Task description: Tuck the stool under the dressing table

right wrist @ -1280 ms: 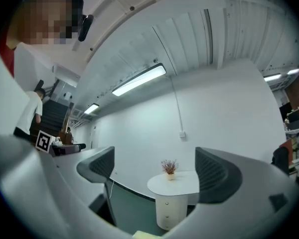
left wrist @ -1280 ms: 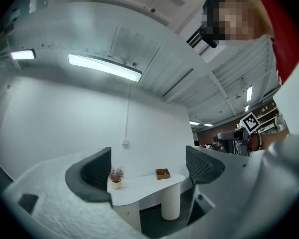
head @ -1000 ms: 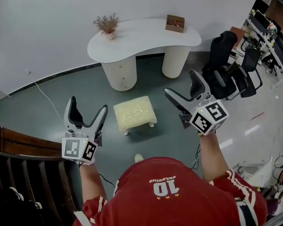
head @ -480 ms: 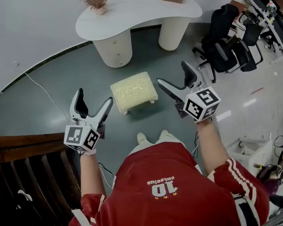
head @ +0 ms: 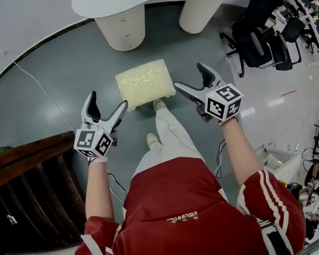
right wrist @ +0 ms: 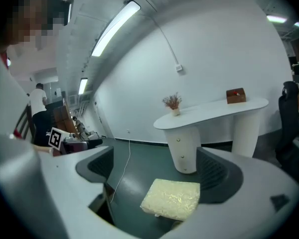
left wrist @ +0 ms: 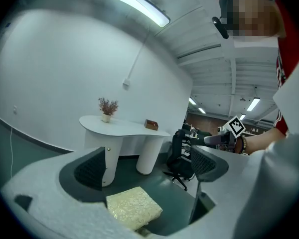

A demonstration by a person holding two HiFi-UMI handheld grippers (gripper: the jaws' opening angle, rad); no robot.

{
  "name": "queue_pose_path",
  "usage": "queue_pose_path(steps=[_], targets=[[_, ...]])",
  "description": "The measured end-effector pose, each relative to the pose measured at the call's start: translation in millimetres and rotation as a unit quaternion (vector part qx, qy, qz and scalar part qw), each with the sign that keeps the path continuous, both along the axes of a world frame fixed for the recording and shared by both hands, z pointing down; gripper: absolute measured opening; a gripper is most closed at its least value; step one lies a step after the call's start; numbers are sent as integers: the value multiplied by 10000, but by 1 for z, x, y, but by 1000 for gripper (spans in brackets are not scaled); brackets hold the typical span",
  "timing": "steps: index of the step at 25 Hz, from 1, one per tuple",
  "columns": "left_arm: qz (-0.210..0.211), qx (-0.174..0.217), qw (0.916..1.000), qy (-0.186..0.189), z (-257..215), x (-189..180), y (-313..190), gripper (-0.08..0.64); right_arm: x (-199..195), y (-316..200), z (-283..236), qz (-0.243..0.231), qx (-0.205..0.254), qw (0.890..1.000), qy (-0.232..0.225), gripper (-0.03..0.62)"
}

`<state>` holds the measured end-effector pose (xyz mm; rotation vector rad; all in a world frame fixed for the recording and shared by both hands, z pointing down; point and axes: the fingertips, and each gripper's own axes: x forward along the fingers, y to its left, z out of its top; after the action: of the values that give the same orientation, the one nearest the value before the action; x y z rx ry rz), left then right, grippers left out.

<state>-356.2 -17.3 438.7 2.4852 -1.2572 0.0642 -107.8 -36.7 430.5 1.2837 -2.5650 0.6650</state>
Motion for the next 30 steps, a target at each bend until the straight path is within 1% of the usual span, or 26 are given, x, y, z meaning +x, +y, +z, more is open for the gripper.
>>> queue_pose_path(steps=[3, 6, 8, 11, 12, 14, 17, 19, 21, 25, 28, 30], targets=[[195, -157, 9997, -43, 51, 22, -32, 537, 9, -32, 57, -338, -281, 9989, 148, 503], [384, -402, 9984, -138, 95, 15, -41, 537, -7, -42, 103, -470, -576, 9971, 153, 503], [409, -564, 9973, -249, 127, 12, -52, 538, -12, -53, 134, -525, -713, 9959, 165, 497], [289, -896, 9945, -455, 183, 5, -70, 540, -13, -70, 186, -638, -946, 9933, 186, 495], [190, -1047, 9933, -460, 203, -4, -71, 540, -17, -72, 205, -649, -1069, 9920, 186, 495], [-49, -1347, 9904, -316, 241, -28, -73, 540, -28, -79, 241, -626, -1316, 9891, 208, 495], [-195, -1743, 9844, -148, 295, -52, -69, 540, -45, -87, 290, -629, -1633, 9841, 304, 495], [-179, -2007, 9794, -83, 330, -55, -66, 540, -49, -91, 323, -659, -1798, 9809, 350, 495], [-140, -2279, 9736, -48, 367, -47, -69, 540, -43, -100, 354, -652, -1942, 9782, 351, 492], [-53, -2744, 9614, -196, 443, -7, -93, 540, -6, -118, 432, -623, -2336, 9694, 430, 492], [-239, -2974, 9537, -369, 491, -9, -103, 543, 1, -111, 484, -598, -2668, 9607, 481, 492], [-480, -3179, 9464, -299, 517, -18, -102, 543, 1, -105, 509, -561, -2836, 9560, 493, 494]])
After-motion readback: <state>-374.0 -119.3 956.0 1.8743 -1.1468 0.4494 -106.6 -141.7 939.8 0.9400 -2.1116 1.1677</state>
